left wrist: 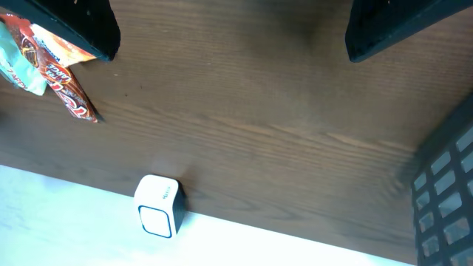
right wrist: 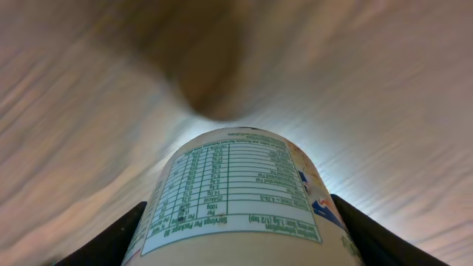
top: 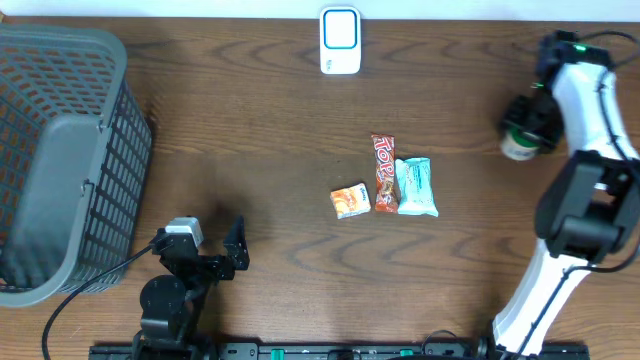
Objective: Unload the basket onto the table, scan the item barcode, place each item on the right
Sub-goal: 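Set the jar down at the right table edge and release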
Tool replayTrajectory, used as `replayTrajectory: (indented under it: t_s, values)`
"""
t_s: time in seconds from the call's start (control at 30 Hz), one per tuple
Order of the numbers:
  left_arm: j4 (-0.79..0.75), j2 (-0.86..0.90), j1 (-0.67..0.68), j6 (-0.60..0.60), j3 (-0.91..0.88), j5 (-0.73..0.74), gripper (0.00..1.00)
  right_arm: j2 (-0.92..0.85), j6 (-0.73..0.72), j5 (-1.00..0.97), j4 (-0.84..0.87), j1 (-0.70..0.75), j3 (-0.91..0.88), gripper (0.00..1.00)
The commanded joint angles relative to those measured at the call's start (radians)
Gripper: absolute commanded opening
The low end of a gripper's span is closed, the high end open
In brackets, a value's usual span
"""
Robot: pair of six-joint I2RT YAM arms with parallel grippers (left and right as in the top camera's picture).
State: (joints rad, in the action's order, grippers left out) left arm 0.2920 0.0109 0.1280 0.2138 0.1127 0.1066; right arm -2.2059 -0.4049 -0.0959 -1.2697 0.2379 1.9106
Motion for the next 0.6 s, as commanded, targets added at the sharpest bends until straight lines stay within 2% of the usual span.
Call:
replayTrajectory:
  t_s: [0.0, 0.33, 0.57]
  values:
    - [0.03, -0.007, -0.003, 0.009, -0.014, 0.013, 0.98, 0.006, 0.04, -0.037, 0.035, 0.132, -0.002, 0.43]
    - [0.03, -0.007, -0.003, 0.009, -0.014, 0.013, 0.98, 0.006, 0.047, -0.021, 0.166, 0.403, -0.002, 0.42]
    - [0.03, -0.007, -0.003, 0.009, -0.014, 0.013, 0.98, -0.007, 0.046, 0.026, 0.229, 0.482, -0.055, 0.44]
